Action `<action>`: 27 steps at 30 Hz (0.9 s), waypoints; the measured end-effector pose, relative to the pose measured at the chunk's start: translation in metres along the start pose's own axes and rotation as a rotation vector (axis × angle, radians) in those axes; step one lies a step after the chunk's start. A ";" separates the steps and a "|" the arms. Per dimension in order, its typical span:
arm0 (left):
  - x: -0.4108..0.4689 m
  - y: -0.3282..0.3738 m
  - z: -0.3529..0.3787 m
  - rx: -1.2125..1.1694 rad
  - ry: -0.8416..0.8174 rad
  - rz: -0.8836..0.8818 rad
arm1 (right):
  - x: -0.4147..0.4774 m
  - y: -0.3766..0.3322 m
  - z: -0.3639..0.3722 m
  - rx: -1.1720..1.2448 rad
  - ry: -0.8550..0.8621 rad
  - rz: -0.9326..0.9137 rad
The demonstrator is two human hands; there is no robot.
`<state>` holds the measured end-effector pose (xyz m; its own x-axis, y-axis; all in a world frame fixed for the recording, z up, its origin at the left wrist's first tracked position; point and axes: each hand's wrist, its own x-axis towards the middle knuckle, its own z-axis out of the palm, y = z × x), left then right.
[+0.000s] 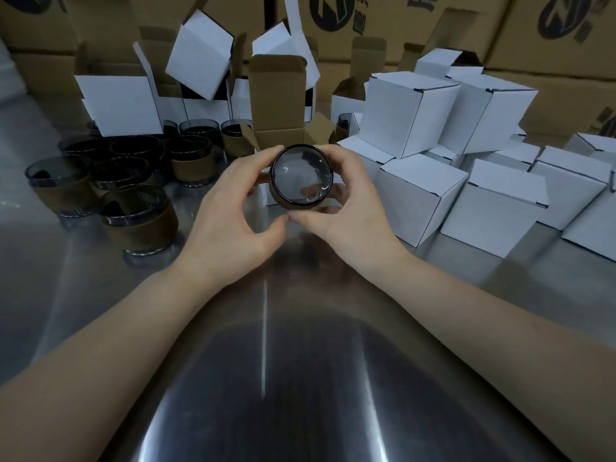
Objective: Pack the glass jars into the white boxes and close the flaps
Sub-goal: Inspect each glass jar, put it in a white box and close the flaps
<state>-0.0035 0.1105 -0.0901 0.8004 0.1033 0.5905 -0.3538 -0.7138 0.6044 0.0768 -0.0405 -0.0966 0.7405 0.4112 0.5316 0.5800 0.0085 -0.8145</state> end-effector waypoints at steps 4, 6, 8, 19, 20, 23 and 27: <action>0.000 -0.004 0.001 0.025 -0.012 0.005 | -0.001 -0.002 0.000 0.004 0.009 0.007; 0.001 -0.005 0.002 0.051 -0.022 0.002 | -0.001 -0.002 0.001 0.010 0.017 0.009; 0.002 -0.006 0.002 0.063 -0.024 -0.003 | -0.001 -0.003 0.001 0.010 0.020 0.019; 0.002 -0.001 0.001 -0.020 0.020 -0.091 | -0.002 -0.007 0.000 0.000 -0.055 0.068; 0.001 -0.002 0.001 -0.036 0.016 -0.105 | -0.002 -0.008 -0.001 0.025 -0.067 0.090; 0.000 -0.002 0.003 -0.060 -0.002 -0.122 | -0.002 -0.008 -0.002 0.127 -0.114 0.161; 0.002 -0.001 0.002 0.048 0.020 -0.047 | -0.003 -0.009 -0.001 0.141 -0.112 0.226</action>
<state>-0.0007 0.1095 -0.0906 0.8056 0.1509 0.5729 -0.2919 -0.7404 0.6055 0.0698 -0.0423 -0.0907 0.7989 0.5151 0.3106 0.3461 0.0287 -0.9378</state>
